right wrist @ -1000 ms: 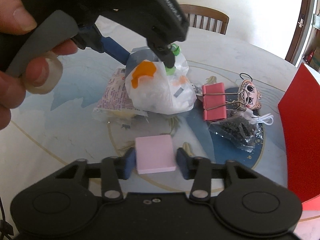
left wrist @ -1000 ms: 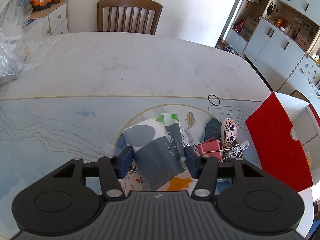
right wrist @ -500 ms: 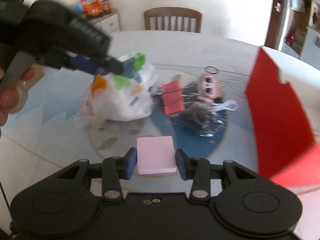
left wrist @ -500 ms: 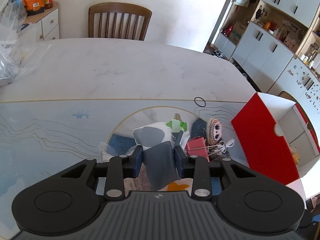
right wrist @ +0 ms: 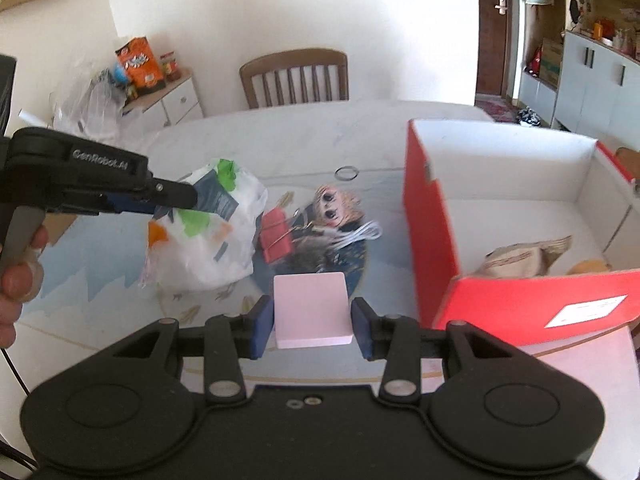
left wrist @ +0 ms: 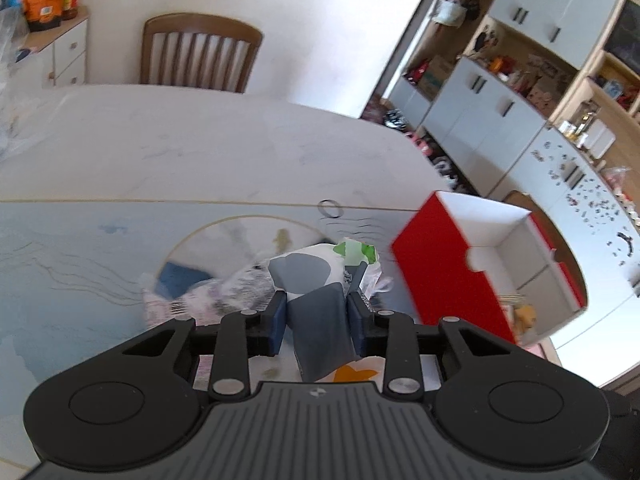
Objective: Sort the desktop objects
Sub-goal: 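Carry the plastic bag and pink pad over the red box with both tools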
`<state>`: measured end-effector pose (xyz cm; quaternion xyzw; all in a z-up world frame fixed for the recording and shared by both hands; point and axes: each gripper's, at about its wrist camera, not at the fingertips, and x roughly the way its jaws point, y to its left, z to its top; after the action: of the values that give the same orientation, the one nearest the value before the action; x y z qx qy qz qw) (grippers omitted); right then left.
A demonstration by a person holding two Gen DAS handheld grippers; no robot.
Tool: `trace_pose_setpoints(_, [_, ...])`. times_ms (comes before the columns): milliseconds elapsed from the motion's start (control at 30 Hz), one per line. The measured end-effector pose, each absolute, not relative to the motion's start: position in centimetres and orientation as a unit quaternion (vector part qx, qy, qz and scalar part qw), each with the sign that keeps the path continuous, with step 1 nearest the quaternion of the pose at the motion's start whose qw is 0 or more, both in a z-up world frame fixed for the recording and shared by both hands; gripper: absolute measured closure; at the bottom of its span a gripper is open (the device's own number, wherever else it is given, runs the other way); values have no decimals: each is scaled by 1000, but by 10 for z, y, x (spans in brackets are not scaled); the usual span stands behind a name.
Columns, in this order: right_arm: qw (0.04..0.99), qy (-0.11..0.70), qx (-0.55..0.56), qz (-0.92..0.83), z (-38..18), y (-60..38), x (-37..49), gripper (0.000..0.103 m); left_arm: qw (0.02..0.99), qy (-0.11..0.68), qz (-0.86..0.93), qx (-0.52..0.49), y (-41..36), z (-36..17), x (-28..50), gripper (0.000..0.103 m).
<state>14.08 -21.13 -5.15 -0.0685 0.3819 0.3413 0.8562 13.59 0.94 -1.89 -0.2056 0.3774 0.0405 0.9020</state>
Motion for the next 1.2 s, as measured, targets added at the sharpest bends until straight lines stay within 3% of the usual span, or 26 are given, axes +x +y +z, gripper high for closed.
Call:
trace_pose_setpoints(500, [882,353,-41,310,-27,-271,178,62,912,351,-25,-213,-52,12,156,72])
trace_pose_setpoints(1200, [902,339,-42,263,-29,-351,266,62,920,350,-64,-164,-151,21,243,72])
